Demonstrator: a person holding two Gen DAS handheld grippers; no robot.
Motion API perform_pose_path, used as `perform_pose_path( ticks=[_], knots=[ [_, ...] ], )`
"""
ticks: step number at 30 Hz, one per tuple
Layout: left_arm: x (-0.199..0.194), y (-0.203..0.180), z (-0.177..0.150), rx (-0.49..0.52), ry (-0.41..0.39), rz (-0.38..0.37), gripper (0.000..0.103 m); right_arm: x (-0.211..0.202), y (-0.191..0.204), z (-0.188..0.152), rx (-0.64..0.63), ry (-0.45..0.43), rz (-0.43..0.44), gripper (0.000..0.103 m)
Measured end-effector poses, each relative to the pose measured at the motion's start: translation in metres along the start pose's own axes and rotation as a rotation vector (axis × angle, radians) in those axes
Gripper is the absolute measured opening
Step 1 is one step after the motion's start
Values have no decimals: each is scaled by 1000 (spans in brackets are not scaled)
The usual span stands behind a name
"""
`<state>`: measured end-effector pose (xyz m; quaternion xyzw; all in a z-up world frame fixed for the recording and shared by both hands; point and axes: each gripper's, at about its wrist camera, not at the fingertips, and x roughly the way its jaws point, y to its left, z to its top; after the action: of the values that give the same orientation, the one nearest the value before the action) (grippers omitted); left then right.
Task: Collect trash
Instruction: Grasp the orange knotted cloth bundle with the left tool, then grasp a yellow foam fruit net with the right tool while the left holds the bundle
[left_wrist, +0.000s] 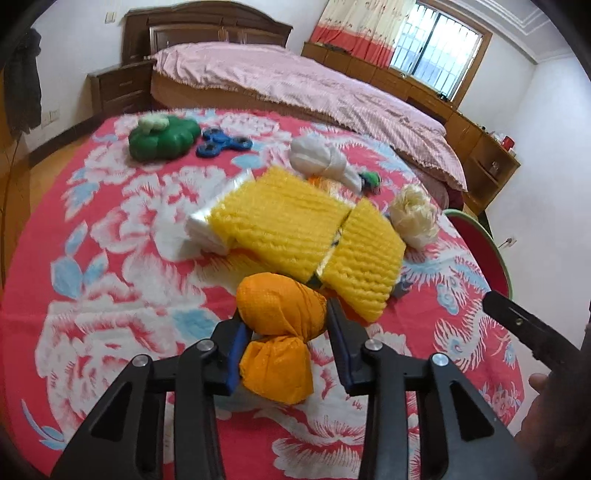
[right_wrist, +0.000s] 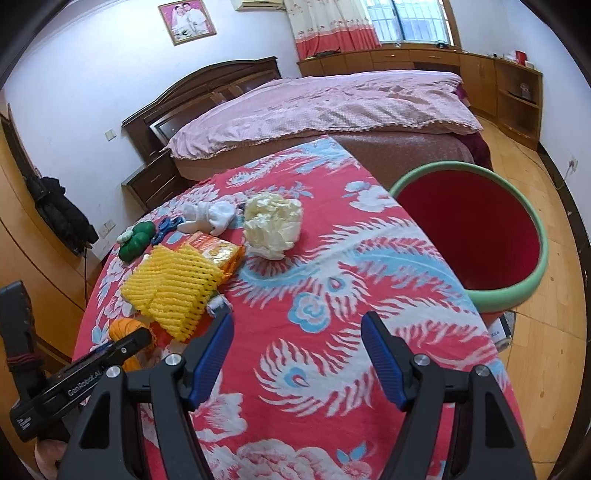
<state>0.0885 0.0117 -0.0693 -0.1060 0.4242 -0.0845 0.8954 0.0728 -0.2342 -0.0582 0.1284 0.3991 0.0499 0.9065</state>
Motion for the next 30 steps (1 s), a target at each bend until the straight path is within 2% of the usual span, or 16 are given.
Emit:
perform_pose_path(
  ticks=[12,18,26,30],
  knots=[
    [-12,24,23,-31,-60,83,40,31,44,20,-100,32,83,74],
    [-11,33,27,-54,-68,90,40,59,64,26,-131,82,131,74],
    [-8,41,27,-72,-67,87,40,82,80,26,-156,144,144,51],
    [-7,42,26,-73,-65,85,40,80,85,26,-173,131,151,48]
  ],
)
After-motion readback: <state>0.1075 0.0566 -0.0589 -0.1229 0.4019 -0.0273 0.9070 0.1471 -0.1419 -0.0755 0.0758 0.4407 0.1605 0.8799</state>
